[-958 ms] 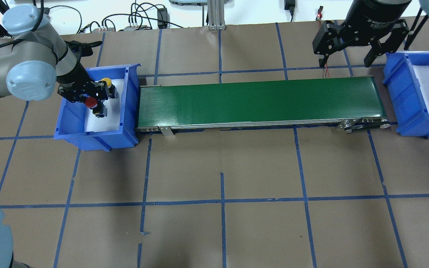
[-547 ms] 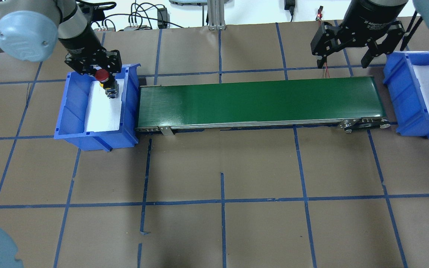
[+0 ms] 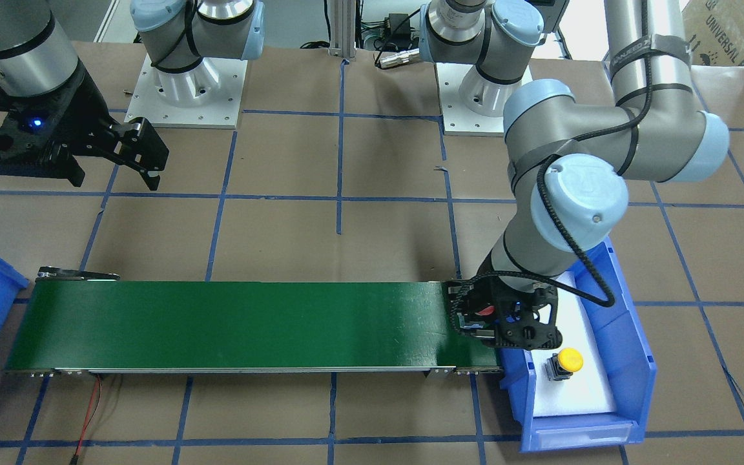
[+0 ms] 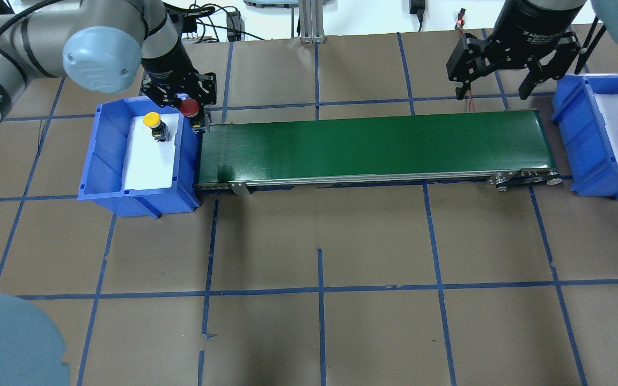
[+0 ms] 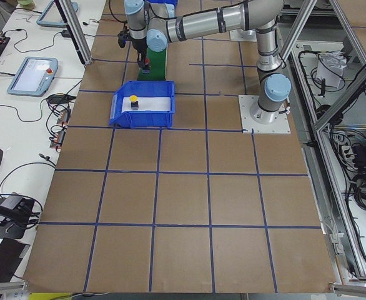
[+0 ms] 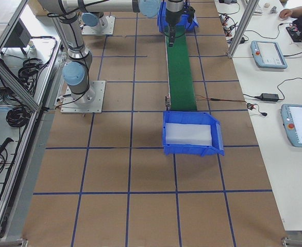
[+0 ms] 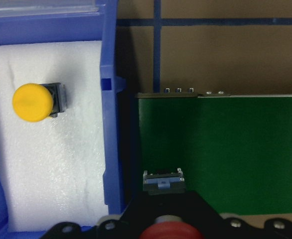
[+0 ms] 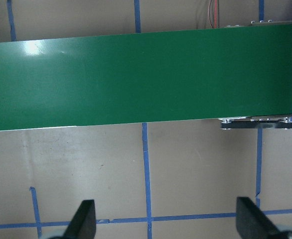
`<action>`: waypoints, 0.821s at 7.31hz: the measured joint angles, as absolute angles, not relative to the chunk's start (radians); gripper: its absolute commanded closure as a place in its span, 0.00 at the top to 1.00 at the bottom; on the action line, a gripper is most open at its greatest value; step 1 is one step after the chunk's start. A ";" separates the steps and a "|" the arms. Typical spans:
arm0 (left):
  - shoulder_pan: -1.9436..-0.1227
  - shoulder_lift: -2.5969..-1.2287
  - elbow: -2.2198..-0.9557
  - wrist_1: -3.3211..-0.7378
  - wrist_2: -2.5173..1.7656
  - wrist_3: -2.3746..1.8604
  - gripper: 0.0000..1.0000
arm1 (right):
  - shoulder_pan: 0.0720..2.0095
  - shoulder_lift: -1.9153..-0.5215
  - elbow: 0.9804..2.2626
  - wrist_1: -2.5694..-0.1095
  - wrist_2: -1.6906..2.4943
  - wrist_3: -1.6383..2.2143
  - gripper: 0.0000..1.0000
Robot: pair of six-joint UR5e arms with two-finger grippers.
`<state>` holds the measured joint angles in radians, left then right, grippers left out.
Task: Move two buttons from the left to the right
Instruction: 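Place the red button on the conveyor belt and open the left gripper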
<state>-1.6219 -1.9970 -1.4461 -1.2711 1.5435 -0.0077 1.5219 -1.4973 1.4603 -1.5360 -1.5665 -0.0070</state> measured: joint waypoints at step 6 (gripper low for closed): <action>-1.667 -2.062 -1.470 -1.240 1.545 -0.010 0.68 | 1.521 -1.496 1.462 -1.537 -1.574 -0.034 1.00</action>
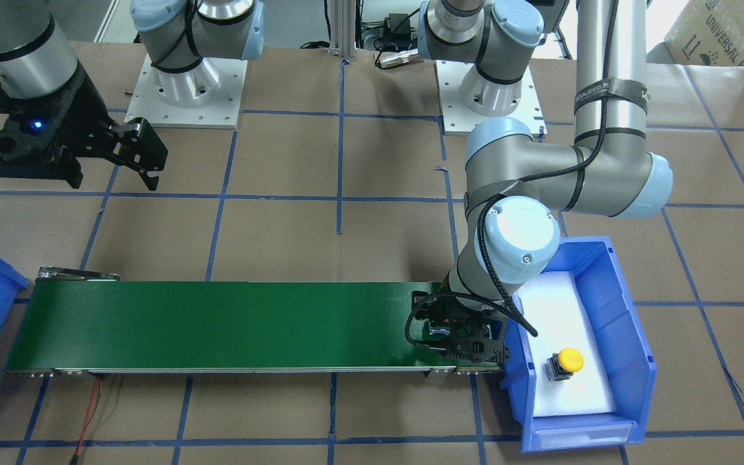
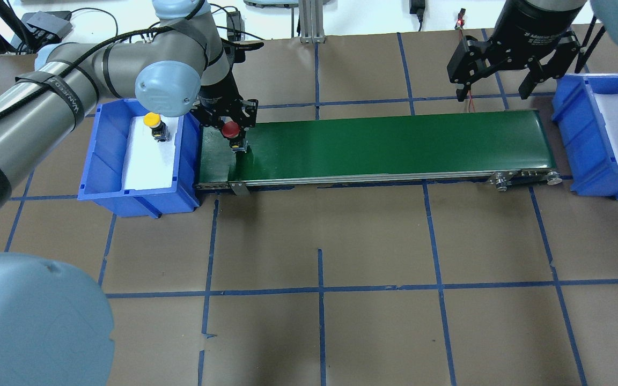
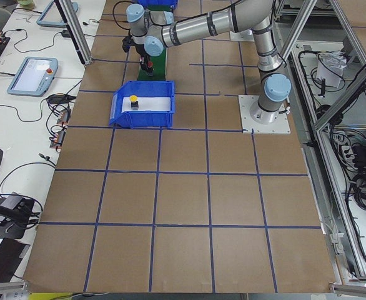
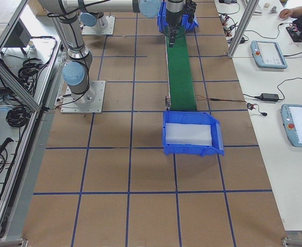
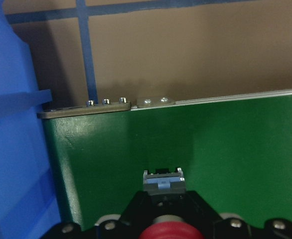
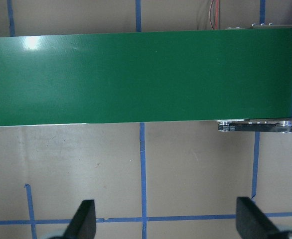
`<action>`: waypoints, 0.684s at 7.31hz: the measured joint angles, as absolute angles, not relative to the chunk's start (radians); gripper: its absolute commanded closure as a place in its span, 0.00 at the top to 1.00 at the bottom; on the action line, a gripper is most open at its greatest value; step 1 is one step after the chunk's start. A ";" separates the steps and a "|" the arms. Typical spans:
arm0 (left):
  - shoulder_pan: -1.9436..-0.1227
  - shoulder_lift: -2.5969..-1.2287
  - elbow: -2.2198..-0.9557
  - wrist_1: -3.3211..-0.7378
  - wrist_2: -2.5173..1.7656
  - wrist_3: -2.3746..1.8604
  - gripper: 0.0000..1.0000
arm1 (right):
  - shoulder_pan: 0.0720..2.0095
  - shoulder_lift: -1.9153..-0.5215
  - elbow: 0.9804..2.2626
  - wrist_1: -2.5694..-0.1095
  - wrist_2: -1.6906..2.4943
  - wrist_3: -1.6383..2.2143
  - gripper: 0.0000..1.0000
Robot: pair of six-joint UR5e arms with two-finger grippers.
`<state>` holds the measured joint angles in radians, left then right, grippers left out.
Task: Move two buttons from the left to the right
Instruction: 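Place the red button on the conveyor belt and open the left gripper, then grasp the yellow button with the left gripper while the right gripper lowers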
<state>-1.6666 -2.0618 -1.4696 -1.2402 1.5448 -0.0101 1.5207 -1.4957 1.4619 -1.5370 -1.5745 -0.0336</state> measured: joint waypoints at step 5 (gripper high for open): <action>-1.659 -2.031 -1.406 -1.262 1.540 -0.015 1.00 | 1.520 -1.495 1.461 -1.539 -1.576 -0.034 1.00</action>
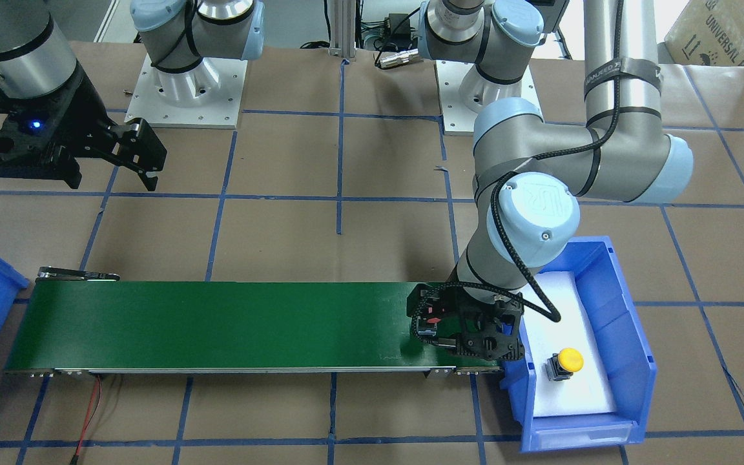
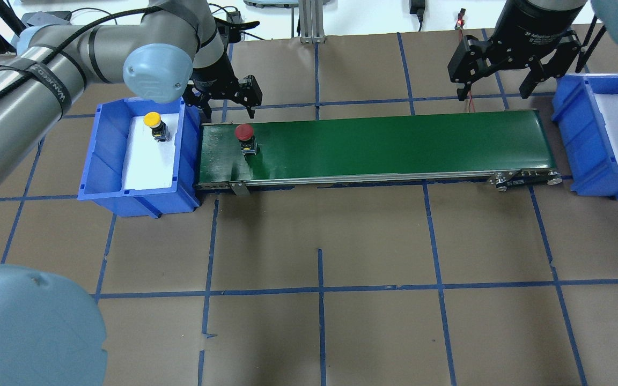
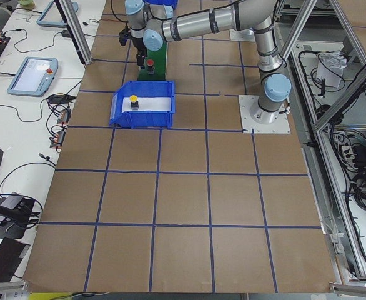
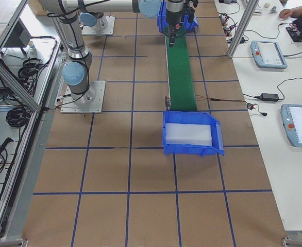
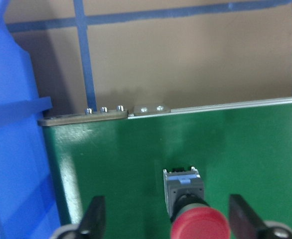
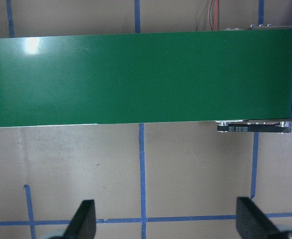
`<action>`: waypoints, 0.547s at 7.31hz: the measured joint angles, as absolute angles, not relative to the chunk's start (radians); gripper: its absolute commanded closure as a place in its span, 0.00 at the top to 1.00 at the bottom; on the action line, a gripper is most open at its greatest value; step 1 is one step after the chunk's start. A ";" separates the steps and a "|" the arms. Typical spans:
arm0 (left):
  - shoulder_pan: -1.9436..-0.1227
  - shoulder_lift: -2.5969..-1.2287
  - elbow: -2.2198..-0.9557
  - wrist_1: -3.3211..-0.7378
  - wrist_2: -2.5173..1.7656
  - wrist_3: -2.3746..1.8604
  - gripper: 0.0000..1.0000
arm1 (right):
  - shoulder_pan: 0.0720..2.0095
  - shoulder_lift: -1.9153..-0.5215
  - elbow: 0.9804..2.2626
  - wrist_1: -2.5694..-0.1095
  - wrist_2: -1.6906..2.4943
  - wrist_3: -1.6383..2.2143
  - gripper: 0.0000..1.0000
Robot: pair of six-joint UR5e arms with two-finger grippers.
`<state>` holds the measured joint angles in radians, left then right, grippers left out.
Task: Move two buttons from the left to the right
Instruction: 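Grasp the yellow button with the left gripper while the right gripper lowers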
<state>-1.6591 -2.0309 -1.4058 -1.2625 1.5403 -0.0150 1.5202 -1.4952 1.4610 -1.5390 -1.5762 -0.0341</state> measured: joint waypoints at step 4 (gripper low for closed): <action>-1.446 -2.028 -1.380 -1.270 1.542 0.024 1.00 | 1.518 -1.494 1.462 -1.538 -1.577 -0.037 1.00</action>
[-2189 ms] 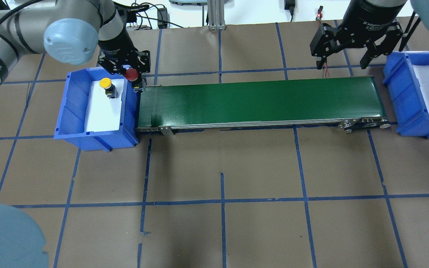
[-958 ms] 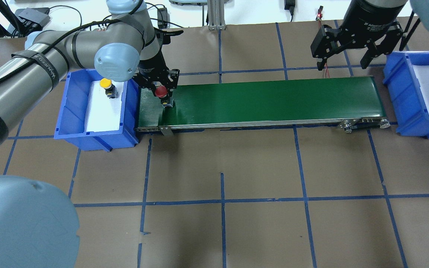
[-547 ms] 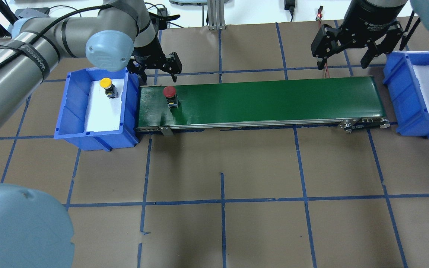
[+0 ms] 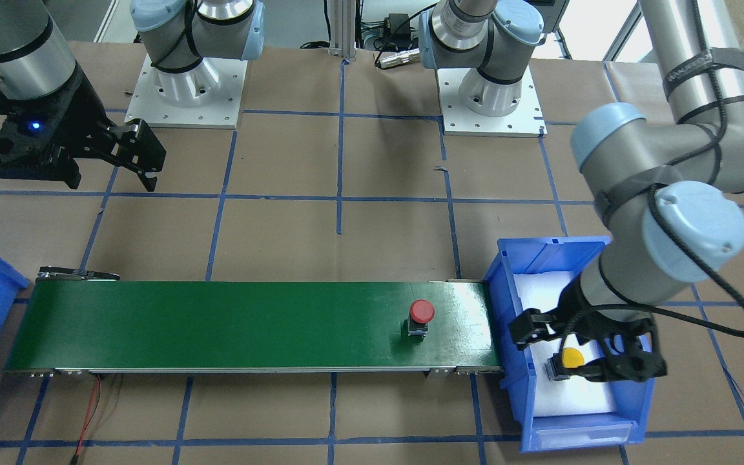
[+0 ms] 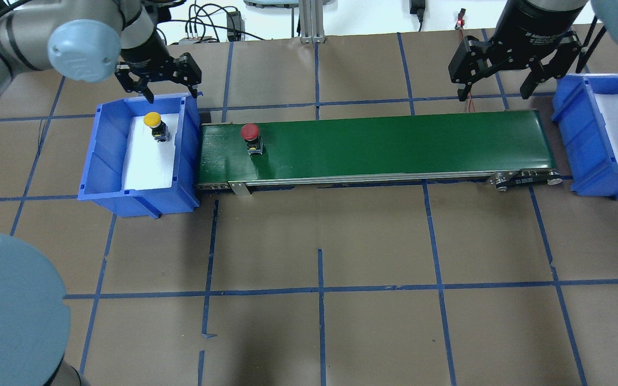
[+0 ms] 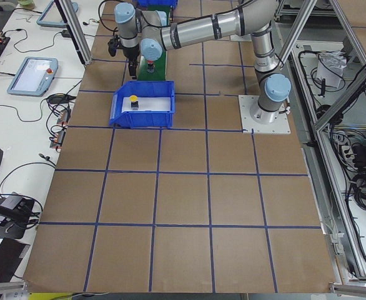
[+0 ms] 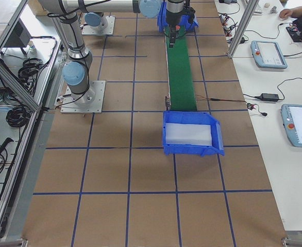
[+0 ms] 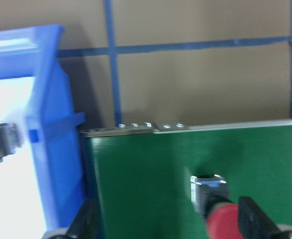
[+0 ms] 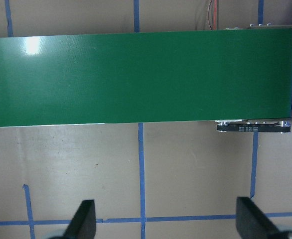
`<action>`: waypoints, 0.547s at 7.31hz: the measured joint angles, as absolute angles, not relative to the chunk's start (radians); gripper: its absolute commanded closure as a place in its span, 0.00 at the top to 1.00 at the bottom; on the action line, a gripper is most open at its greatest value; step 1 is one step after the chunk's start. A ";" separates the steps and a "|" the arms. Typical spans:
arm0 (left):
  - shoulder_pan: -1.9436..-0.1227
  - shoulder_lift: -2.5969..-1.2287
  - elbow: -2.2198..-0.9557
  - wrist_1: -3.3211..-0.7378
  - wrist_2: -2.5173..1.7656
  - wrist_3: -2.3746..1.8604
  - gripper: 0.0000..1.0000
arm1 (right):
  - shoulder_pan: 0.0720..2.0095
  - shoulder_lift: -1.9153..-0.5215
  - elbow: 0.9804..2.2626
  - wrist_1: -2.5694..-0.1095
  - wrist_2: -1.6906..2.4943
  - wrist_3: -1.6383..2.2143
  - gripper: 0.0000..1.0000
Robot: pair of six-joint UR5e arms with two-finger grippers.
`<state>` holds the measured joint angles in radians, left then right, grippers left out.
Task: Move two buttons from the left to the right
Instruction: 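Grasp the yellow button with the left gripper while the right gripper lowers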
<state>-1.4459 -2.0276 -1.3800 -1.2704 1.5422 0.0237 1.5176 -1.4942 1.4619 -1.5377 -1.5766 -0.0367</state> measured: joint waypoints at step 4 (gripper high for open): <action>-1.369 -2.098 -1.384 -1.207 1.547 0.037 0.99 | 1.516 -1.494 1.461 -1.541 -1.598 -0.252 1.00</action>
<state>-1.3693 -2.0982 -1.3839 -1.2072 1.5475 0.0373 1.5159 -1.4937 1.4612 -1.5412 -1.5980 -0.2520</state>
